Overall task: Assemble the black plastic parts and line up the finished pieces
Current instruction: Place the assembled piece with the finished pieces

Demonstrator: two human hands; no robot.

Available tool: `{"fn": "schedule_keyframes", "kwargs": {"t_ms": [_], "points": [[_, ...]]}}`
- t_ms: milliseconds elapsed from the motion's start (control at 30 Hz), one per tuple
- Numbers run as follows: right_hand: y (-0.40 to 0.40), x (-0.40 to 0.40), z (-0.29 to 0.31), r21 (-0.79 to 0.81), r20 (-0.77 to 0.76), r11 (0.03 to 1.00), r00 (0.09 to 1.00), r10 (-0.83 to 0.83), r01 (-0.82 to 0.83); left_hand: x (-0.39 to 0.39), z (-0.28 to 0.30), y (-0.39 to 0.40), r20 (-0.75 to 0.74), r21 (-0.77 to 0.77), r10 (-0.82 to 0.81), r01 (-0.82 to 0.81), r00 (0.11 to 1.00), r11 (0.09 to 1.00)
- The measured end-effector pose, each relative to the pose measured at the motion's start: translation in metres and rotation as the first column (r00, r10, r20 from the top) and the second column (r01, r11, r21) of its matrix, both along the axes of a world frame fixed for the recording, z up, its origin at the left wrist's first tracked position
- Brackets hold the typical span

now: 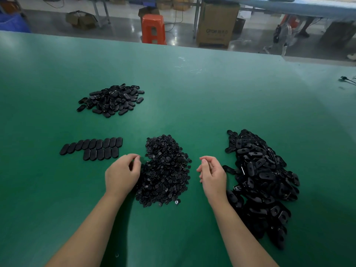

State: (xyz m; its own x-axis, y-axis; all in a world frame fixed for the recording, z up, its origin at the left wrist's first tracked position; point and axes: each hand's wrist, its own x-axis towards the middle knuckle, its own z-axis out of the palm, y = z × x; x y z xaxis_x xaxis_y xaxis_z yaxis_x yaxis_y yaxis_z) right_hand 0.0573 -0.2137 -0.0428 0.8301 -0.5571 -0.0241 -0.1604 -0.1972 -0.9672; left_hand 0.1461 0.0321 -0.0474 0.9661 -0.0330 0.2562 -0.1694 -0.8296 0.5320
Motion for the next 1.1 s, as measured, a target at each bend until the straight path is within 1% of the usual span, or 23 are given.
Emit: {"fn": "schedule_keyframes", "kwargs": {"t_ms": [100, 167, 200, 233, 267, 300, 333, 400, 467, 500, 600, 700, 833, 900, 967, 1033, 1100], "points": [[0.001, 0.001, 0.003, -0.055, -0.042, 0.997, 0.998, 0.051, -0.054, 0.001, 0.001, -0.001, -0.008, 0.074, -0.034, 0.034, 0.999, 0.997], [-0.001, 0.002, 0.006, -0.146, -0.096, 0.984, 0.992, 0.088, -0.101, 0.0, 0.002, -0.002, -0.011, 0.1, -0.047, 0.048, 0.999, 0.994], [-0.005, 0.002, 0.009, -0.218, -0.146, 0.967, 0.984, 0.1, -0.13, 0.0, 0.002, -0.002, -0.01, 0.099, -0.053, 0.053, 0.999, 0.994], [-0.011, 0.002, 0.013, -0.324, -0.224, 0.93, 0.969, 0.103, -0.174, 0.0, 0.002, -0.001, -0.01, 0.099, -0.059, 0.06, 0.998, 0.993], [-0.019, 0.002, 0.018, -0.456, -0.321, 0.857, 0.943, 0.093, -0.24, 0.0, 0.001, -0.001, -0.011, 0.1, -0.067, 0.067, 0.998, 0.993], [-0.029, 0.001, 0.024, -0.561, -0.43, 0.758, 0.9, 0.077, -0.333, 0.0, 0.0, 0.0, -0.01, 0.103, -0.076, 0.077, 0.997, 0.992], [-0.04, 0.001, 0.03, -0.617, -0.533, 0.66, 0.845, 0.049, -0.428, 0.0, 0.0, 0.0, -0.008, 0.107, -0.09, 0.09, 0.996, 0.99], [-0.059, 0.003, 0.042, -0.634, -0.684, 0.517, 0.729, -0.026, -0.575, -0.001, 0.0, 0.0, -0.003, 0.092, -0.122, 0.122, 0.992, 0.988], [-0.073, 0.005, 0.05, -0.614, -0.754, 0.43, 0.653, -0.072, -0.662, -0.002, 0.0, 0.0, 0.008, 0.058, -0.155, 0.154, 0.988, 0.986], [-0.078, 0.006, 0.052, -0.612, -0.763, 0.399, 0.643, -0.069, -0.683, -0.003, 0.0, 0.001, 0.012, 0.052, -0.17, 0.169, 0.985, 0.984], [-0.084, 0.008, 0.055, -0.626, -0.749, 0.347, 0.662, -0.018, -0.698, -0.002, 0.0, 0.001, 0.007, 0.06, -0.177, 0.176, 0.984, 0.983], [-0.082, 0.011, 0.053, -0.63, -0.738, 0.336, 0.674, 0.022, -0.7, 0.0, -0.001, 0.002, 0.002, 0.071, -0.171, 0.17, 0.985, 0.983], [-0.079, 0.015, 0.044, -0.612, -0.713, 0.393, 0.693, 0.102, -0.687, 0.003, -0.002, 0.002, -0.022, 0.083, -0.151, 0.153, 0.988, 0.985], [-0.078, 0.017, 0.04, -0.59, -0.697, 0.437, 0.701, 0.147, -0.679, 0.004, -0.003, 0.002, -0.035, 0.064, -0.134, 0.136, 0.99, 0.989], [-0.077, 0.018, 0.037, -0.586, -0.683, 0.45, 0.709, 0.173, -0.674, 0.005, -0.002, 0.002, -0.048, 0.042, -0.118, 0.12, 0.992, 0.992], [-0.074, 0.02, 0.037, -0.594, -0.642, 0.475, 0.738, 0.206, -0.649, 0.005, -0.002, 0.003, -0.062, 0.02, -0.114, 0.116, 0.991, 0.993], [-0.07, 0.021, 0.04, -0.619, -0.536, 0.541, 0.81, 0.239, -0.569, 0.004, -0.001, 0.003, -0.077, 0.011, -0.115, 0.116, 0.99, 0.993]]}}
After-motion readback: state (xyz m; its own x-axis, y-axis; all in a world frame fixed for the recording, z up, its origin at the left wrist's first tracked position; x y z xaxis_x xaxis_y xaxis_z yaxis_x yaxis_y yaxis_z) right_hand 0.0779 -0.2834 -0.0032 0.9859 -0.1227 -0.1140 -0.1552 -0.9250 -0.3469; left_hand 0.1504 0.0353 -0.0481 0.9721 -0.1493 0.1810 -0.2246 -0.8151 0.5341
